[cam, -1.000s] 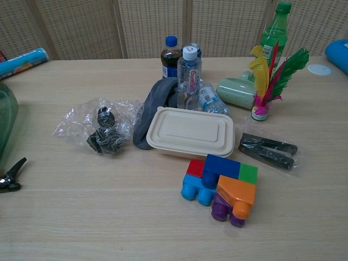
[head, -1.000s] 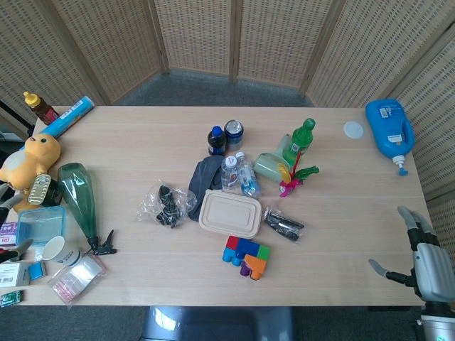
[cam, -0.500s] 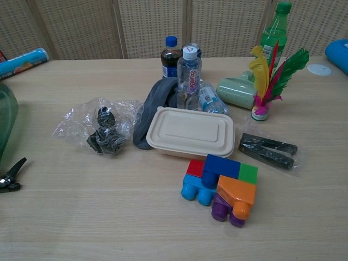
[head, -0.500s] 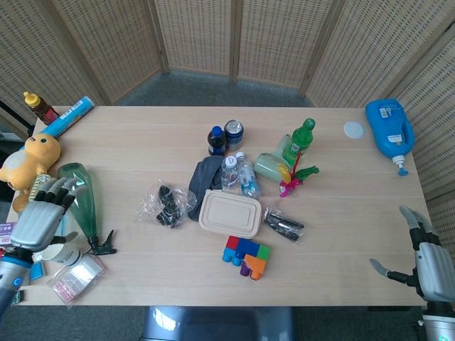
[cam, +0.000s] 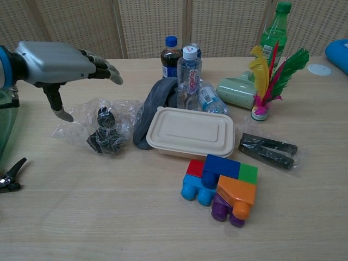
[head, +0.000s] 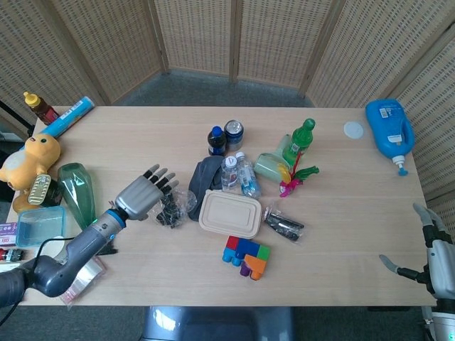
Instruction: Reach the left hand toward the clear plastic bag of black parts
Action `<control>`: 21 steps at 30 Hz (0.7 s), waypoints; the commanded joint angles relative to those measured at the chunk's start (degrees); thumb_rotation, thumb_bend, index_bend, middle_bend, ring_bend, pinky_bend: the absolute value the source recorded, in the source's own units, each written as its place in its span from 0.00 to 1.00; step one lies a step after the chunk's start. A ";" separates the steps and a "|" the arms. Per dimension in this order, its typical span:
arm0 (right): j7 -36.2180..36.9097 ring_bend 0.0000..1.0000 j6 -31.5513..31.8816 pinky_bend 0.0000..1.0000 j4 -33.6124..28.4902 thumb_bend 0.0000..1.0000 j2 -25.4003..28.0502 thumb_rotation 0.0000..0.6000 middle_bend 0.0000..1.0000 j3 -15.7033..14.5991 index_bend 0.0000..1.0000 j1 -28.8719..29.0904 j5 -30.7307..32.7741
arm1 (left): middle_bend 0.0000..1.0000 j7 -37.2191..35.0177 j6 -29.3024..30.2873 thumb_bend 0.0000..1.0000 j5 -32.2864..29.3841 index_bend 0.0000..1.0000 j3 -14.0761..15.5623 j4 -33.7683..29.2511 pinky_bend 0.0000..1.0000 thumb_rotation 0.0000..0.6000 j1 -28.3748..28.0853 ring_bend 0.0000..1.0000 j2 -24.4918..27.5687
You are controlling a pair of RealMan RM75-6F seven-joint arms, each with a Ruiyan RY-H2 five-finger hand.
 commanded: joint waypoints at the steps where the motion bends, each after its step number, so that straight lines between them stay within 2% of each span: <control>1: 0.74 0.00 -0.22 0.00 0.34 0.00 0.38 0.97 0.00 0.26 0.00 -0.04 0.54 | 0.00 1.10 -0.90 0.00 -0.96 0.11 1.25 2.12 0.00 1.00 -1.57 0.00 -1.84; 8: 1.91 0.00 -0.65 0.00 0.86 0.00 0.78 0.97 0.00 0.51 0.00 -0.03 1.20 | 0.00 1.27 -2.02 0.00 -1.32 0.11 3.97 7.62 0.00 1.00 -3.32 0.00 -6.02; 14: 1.95 0.00 -0.68 0.00 0.86 0.00 0.85 0.97 0.00 0.62 0.00 -0.08 1.50 | 0.00 2.25 -3.64 0.00 -3.92 0.12 5.11 13.47 0.00 1.00 -5.35 0.00 -10.88; 21: 2.49 0.00 -0.84 0.00 1.10 0.00 0.98 0.98 0.00 0.89 0.00 -0.07 1.98 | 0.00 3.79 -4.69 0.00 -6.03 0.13 6.90 16.20 0.00 1.00 -7.05 0.00 -13.52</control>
